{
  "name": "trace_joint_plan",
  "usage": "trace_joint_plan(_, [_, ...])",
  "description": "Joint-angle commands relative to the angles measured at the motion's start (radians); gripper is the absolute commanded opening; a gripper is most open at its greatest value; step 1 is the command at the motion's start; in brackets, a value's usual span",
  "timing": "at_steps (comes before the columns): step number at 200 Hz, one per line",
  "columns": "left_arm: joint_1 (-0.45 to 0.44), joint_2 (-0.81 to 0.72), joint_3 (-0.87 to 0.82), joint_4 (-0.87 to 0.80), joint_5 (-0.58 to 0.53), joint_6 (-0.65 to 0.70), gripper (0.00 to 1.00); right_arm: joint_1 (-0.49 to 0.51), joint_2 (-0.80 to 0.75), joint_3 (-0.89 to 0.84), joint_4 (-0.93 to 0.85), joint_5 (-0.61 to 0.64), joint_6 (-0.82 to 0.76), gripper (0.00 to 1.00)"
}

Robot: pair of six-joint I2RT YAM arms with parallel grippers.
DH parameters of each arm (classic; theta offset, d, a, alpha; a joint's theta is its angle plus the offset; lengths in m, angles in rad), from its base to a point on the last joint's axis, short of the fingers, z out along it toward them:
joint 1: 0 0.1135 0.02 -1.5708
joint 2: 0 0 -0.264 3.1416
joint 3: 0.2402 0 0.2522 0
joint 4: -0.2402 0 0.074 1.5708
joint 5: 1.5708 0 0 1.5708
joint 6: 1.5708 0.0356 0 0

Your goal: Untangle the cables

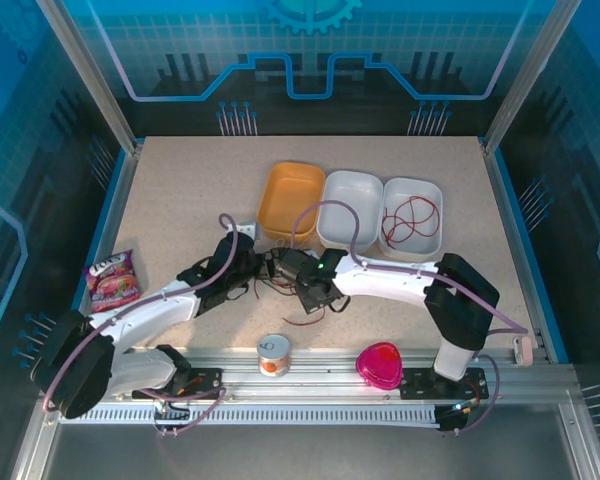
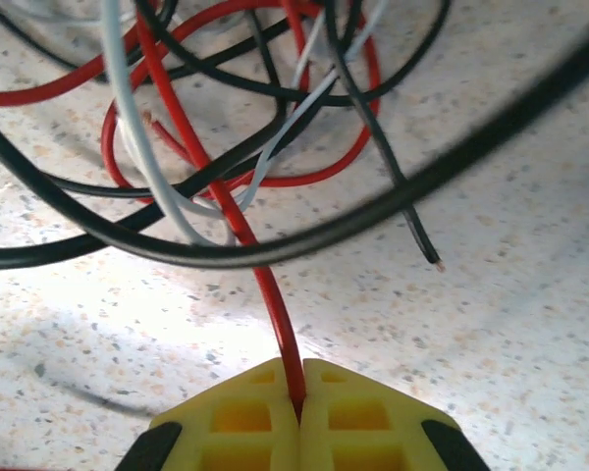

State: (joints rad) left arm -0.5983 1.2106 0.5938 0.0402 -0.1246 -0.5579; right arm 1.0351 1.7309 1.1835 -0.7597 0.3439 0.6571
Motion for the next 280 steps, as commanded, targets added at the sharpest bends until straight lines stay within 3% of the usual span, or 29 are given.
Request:
trace_joint_plan(1, [-0.012, 0.071, 0.056, -0.071, 0.083, 0.058, 0.99, 0.024, -0.047, 0.000, 0.039, 0.008, -0.031, 0.00])
trace_joint_plan(67, [-0.048, 0.179, 0.104, -0.169, 0.029, 0.066, 0.96, 0.047, -0.137, -0.012, 0.073, 0.032, -0.048, 0.00])
trace_joint_plan(127, [-0.048, 0.175, 0.046, -0.164, -0.005, 0.026, 0.83, 0.047, -0.274, -0.057, 0.113, 0.082, -0.059, 0.00])
trace_joint_plan(166, [-0.049, 0.145, 0.016, -0.171, -0.057, 0.001, 0.66, 0.047, -0.336, -0.065, 0.126, 0.110, -0.075, 0.00])
trace_joint_plan(231, [-0.042, 0.137, -0.008, -0.174, -0.127, -0.013, 0.59, 0.037, -0.442, -0.048, 0.084, 0.239, -0.113, 0.00])
trace_joint_plan(280, [-0.036, 0.156, -0.025, -0.146, -0.146, -0.027, 0.51, 0.024, -0.569, -0.055, 0.142, 0.233, -0.184, 0.00])
